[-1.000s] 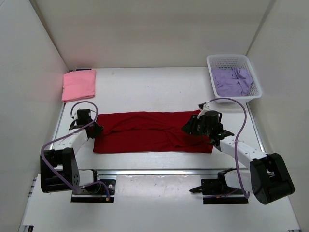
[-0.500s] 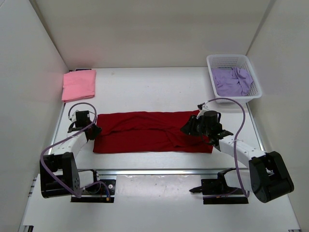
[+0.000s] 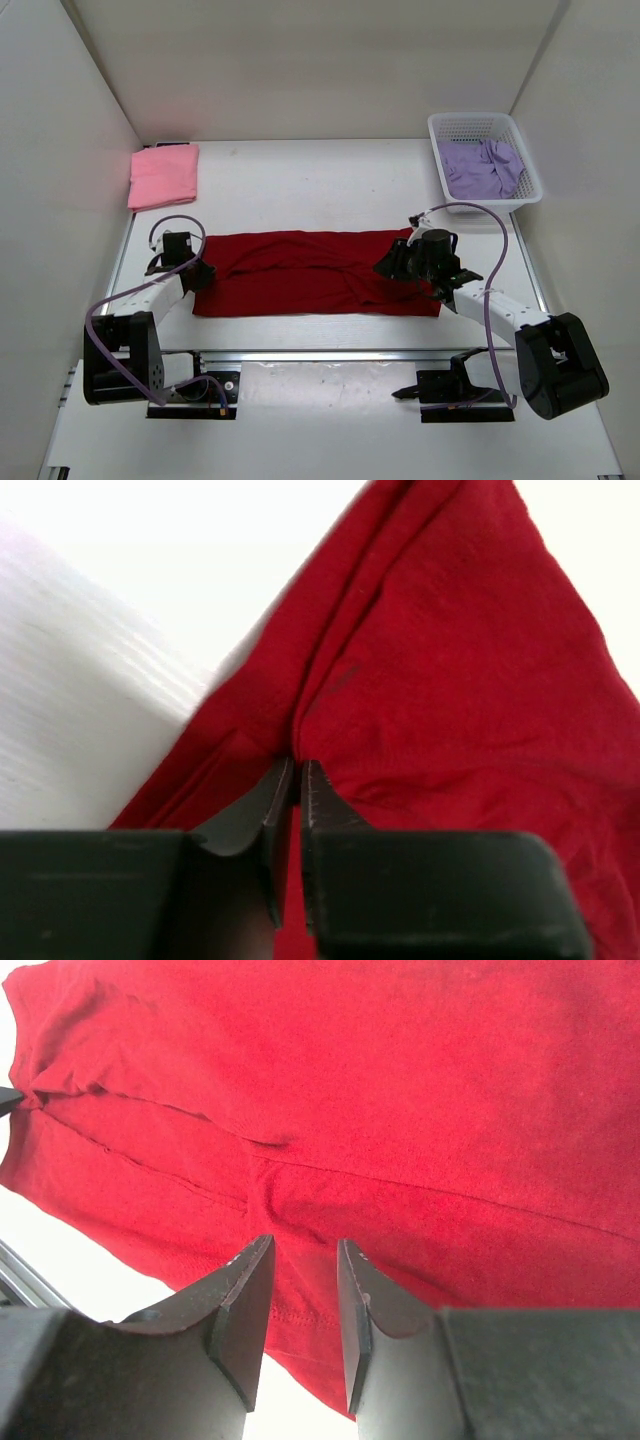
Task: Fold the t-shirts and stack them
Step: Fold the flattened tshirt in 1/3 of the way, then rotate the tshirt 90 degrees
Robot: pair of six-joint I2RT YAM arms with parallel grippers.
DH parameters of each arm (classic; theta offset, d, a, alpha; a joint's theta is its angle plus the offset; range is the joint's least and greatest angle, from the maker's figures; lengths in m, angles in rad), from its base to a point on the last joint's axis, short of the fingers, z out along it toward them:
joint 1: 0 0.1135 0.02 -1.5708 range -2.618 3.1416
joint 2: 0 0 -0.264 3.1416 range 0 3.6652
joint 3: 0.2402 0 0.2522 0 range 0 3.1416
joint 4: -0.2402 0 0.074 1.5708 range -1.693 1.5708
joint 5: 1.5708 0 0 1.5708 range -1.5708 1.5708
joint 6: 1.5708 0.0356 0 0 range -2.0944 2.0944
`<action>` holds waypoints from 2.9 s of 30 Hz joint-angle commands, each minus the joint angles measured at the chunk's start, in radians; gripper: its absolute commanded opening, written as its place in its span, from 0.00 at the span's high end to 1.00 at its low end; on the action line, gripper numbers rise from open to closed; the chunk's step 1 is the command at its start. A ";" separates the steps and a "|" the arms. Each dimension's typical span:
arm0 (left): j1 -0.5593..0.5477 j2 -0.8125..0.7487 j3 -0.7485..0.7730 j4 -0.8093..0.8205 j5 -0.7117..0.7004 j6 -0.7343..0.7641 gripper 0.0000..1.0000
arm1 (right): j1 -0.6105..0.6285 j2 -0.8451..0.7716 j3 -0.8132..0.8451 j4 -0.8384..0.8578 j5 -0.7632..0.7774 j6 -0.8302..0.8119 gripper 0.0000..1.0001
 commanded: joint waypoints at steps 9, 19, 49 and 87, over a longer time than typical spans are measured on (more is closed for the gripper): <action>0.023 -0.043 0.074 0.003 0.012 0.036 1.00 | -0.006 0.007 -0.034 0.033 0.041 0.012 0.71; 0.069 -0.069 0.117 -0.012 -0.006 0.067 1.00 | -0.102 -0.029 -0.156 0.013 0.052 0.029 0.70; -0.254 -0.042 0.203 0.101 -0.059 0.024 0.61 | -0.133 -0.037 -0.087 0.004 0.103 0.102 0.98; -0.299 0.098 0.386 -0.087 0.388 0.179 0.89 | 0.004 1.415 2.192 -0.716 -0.081 -0.065 0.77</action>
